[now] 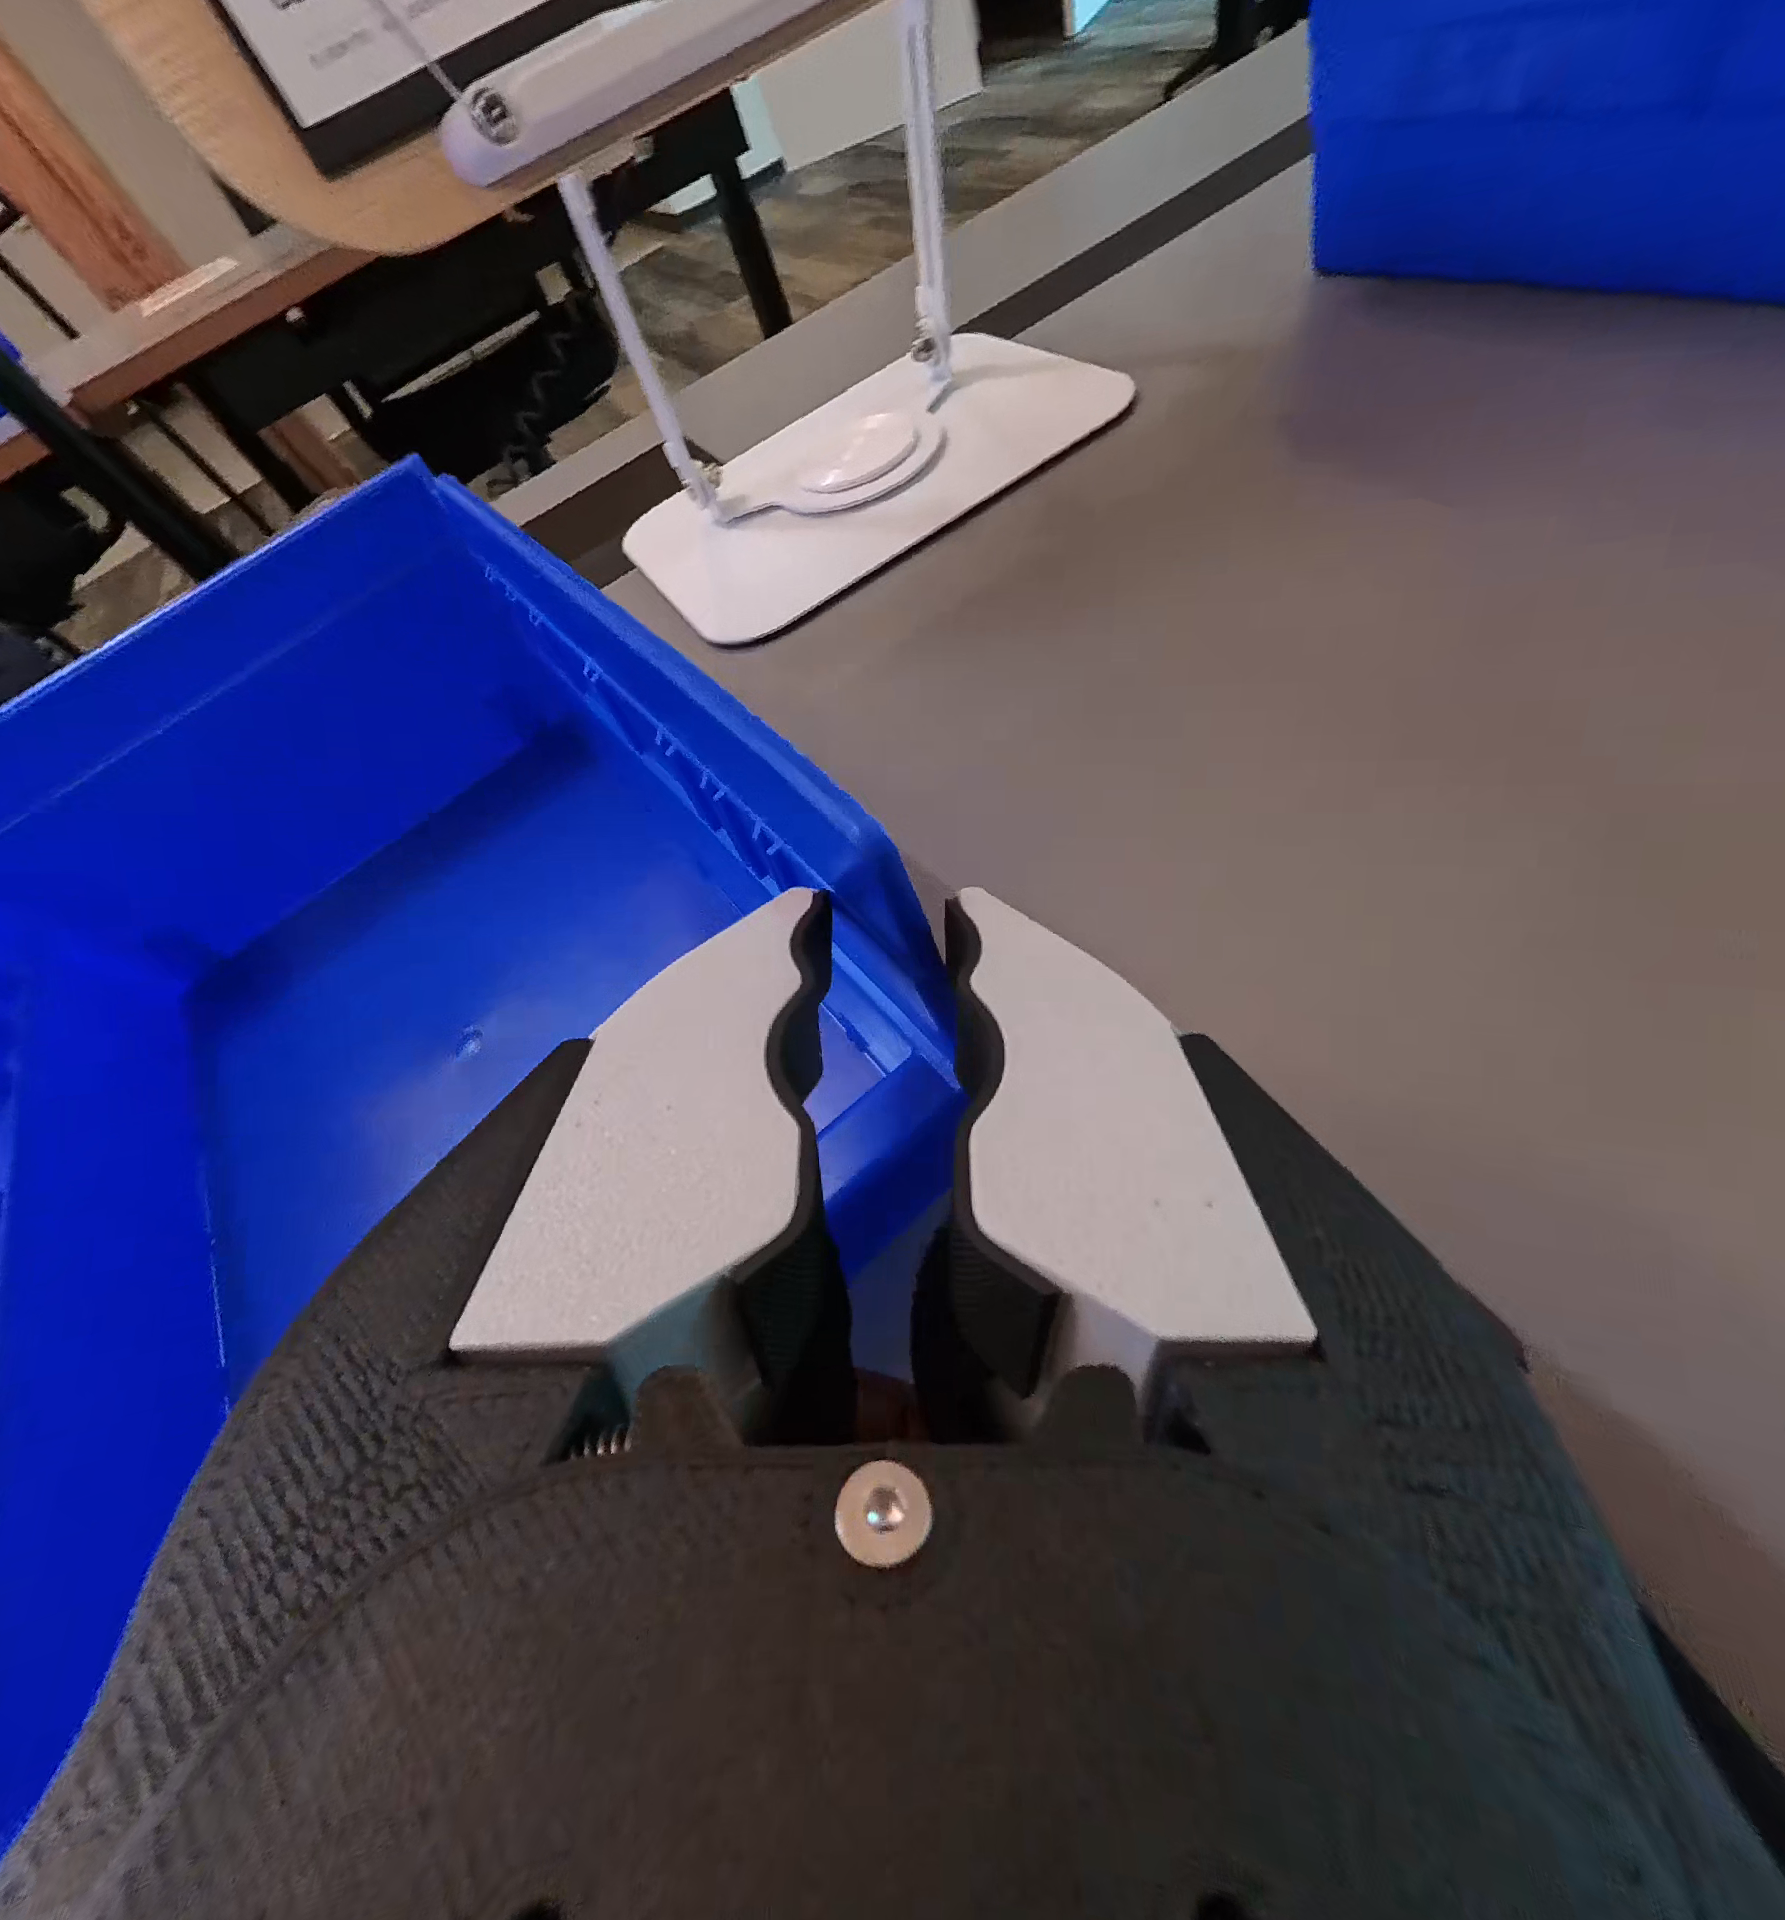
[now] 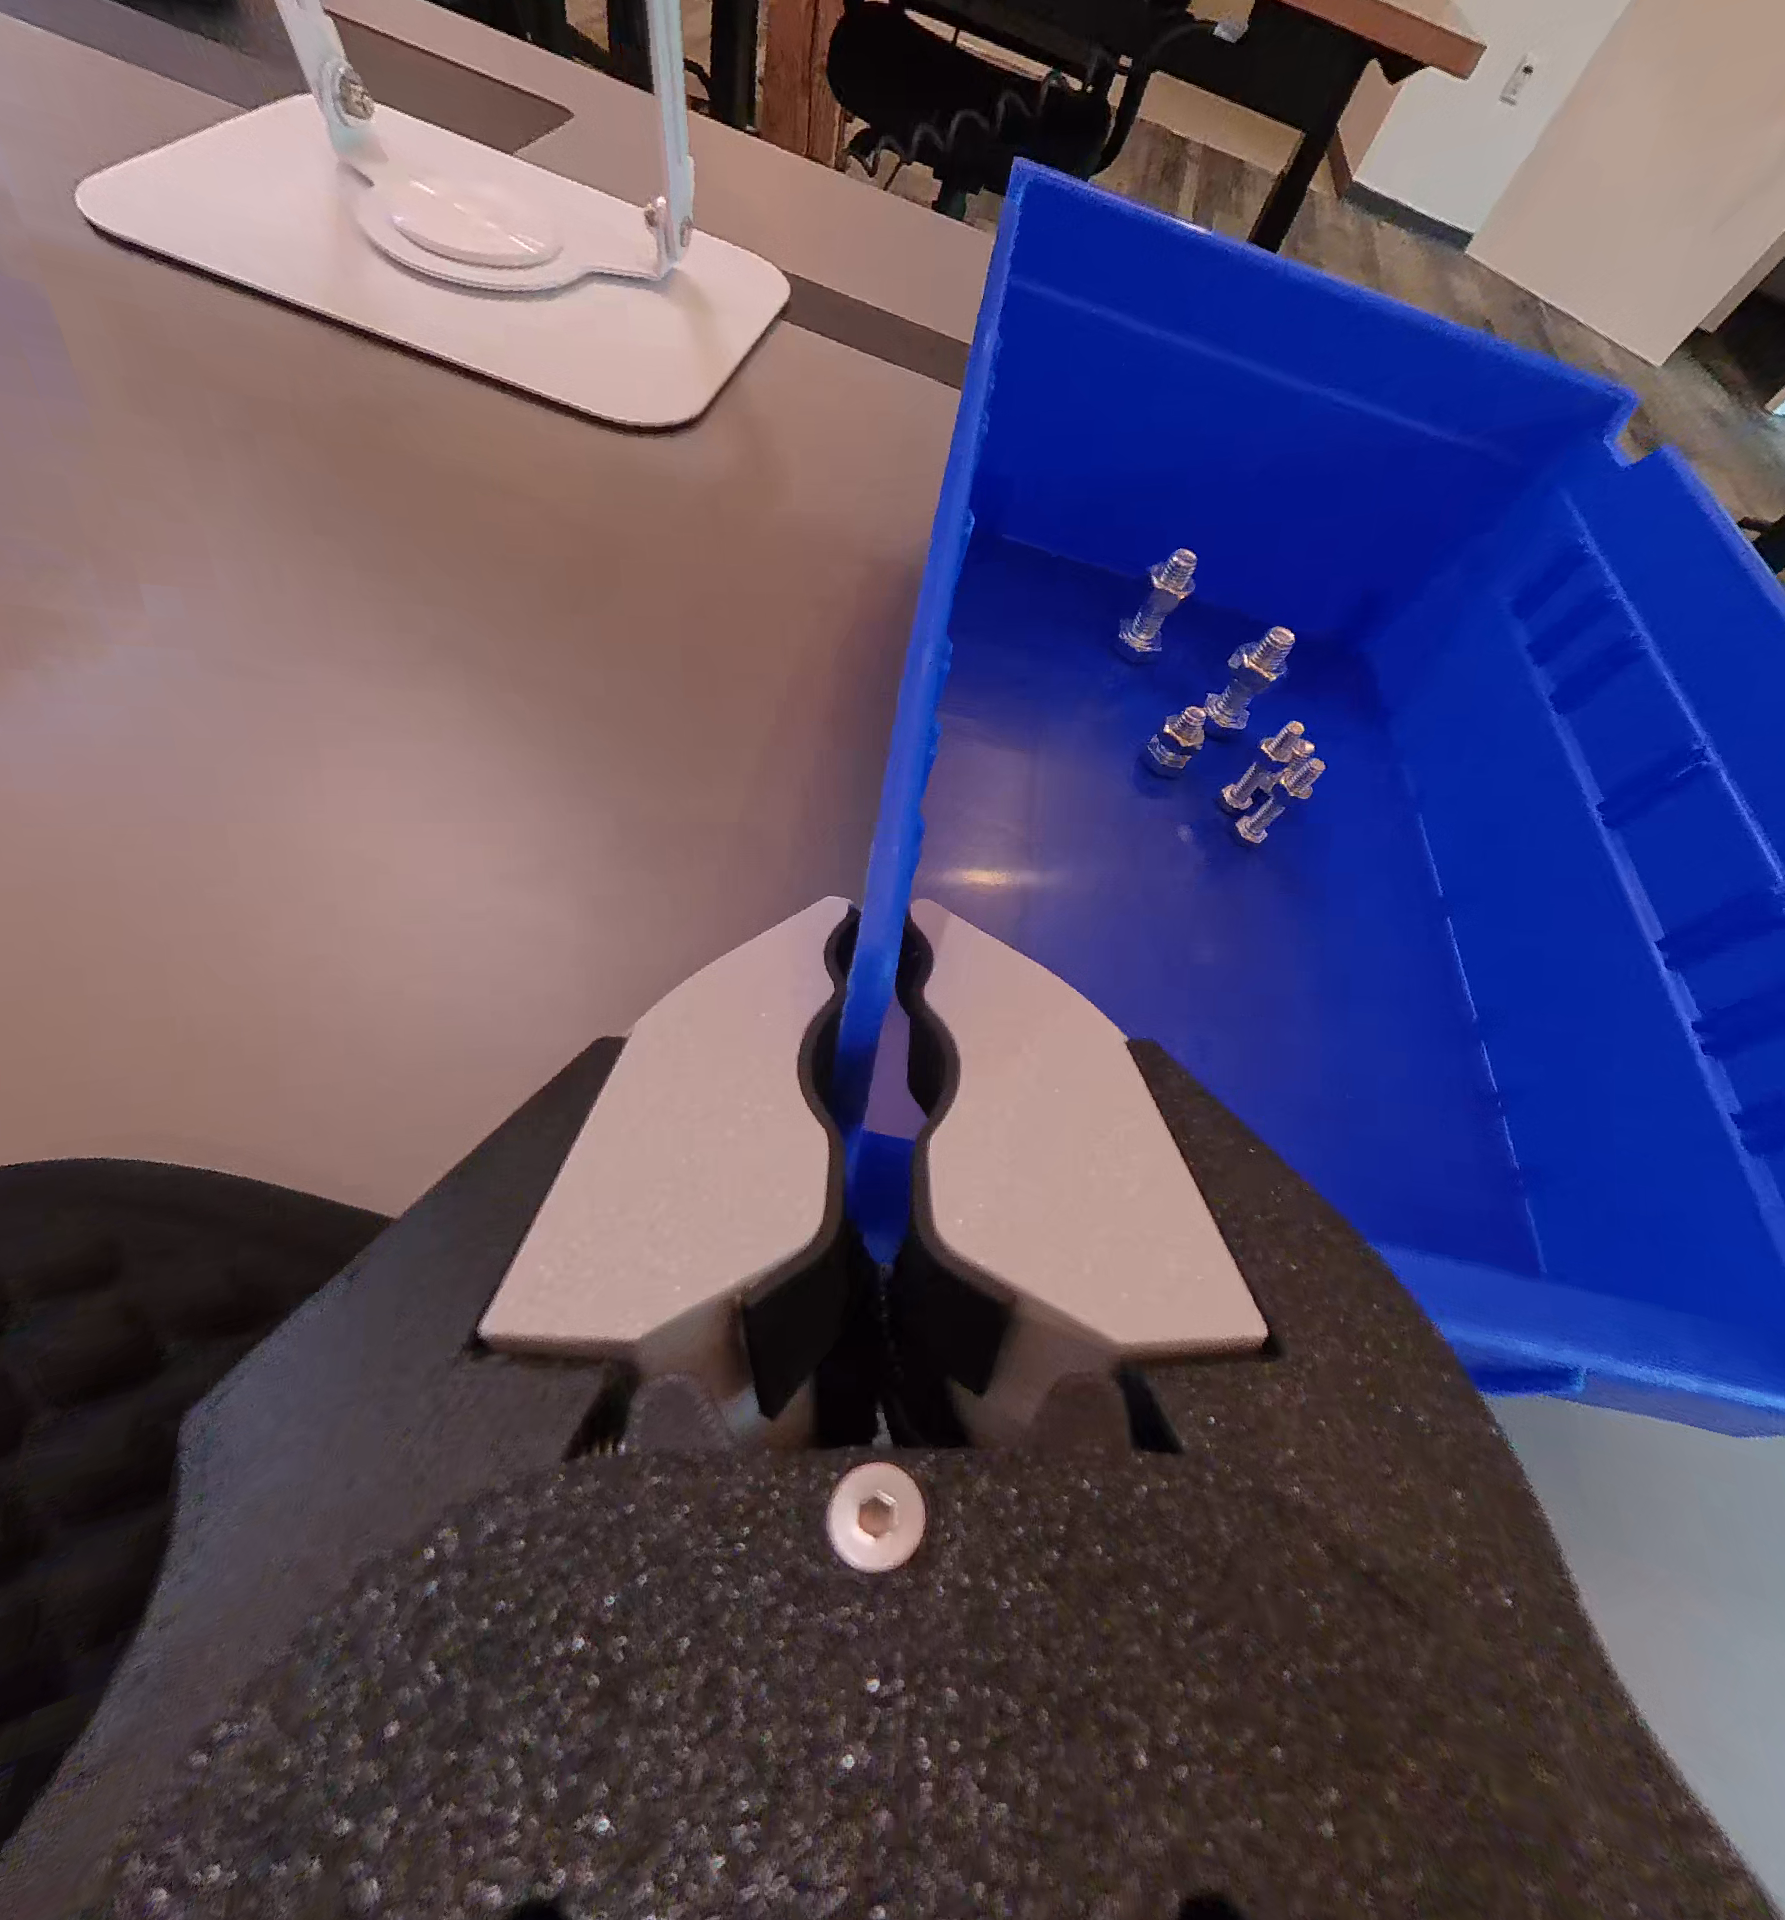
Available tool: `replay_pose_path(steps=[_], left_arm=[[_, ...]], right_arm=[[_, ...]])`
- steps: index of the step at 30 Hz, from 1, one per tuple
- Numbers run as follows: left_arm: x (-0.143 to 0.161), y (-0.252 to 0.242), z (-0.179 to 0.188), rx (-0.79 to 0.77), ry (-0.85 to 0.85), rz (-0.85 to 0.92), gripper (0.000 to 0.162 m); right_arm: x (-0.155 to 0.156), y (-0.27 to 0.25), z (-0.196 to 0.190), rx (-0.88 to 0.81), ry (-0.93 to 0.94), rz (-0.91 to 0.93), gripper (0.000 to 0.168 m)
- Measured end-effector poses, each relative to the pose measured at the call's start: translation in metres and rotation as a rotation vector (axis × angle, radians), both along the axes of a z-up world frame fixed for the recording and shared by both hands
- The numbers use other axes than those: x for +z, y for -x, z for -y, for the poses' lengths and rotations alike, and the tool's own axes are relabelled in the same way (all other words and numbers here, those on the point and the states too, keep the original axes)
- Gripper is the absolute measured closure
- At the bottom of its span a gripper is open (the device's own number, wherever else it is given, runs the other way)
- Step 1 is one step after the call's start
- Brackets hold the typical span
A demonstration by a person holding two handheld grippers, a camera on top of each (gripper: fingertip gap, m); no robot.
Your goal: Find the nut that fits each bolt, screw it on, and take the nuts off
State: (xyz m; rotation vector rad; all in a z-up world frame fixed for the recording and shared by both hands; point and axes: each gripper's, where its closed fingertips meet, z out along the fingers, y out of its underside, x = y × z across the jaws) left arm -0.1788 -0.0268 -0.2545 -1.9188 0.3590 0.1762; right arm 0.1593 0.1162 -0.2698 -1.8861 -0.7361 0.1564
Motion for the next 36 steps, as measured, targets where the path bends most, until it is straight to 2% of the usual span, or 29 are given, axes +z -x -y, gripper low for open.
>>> replay_pose_path(steps=[11,24,29,36], left_arm=[[0.000,-0.035,0.011,-0.197,-0.009,-0.065,0.141],[0.000,-0.037,0.015,-0.185,0.015,-0.014,0.141],[0.000,-0.044,0.019,-0.244,0.019,-0.010,0.141],[0.000,-0.069,0.026,-0.337,0.009,0.012,0.141]], right_arm=[[0.004,0.041,0.027,0.020,0.008,-0.037,0.161],[0.004,0.112,0.067,0.176,0.046,-0.050,0.159],[0.002,0.134,0.081,0.215,0.020,0.011,0.156],[0.001,0.158,0.096,0.262,0.037,0.006,0.152]])
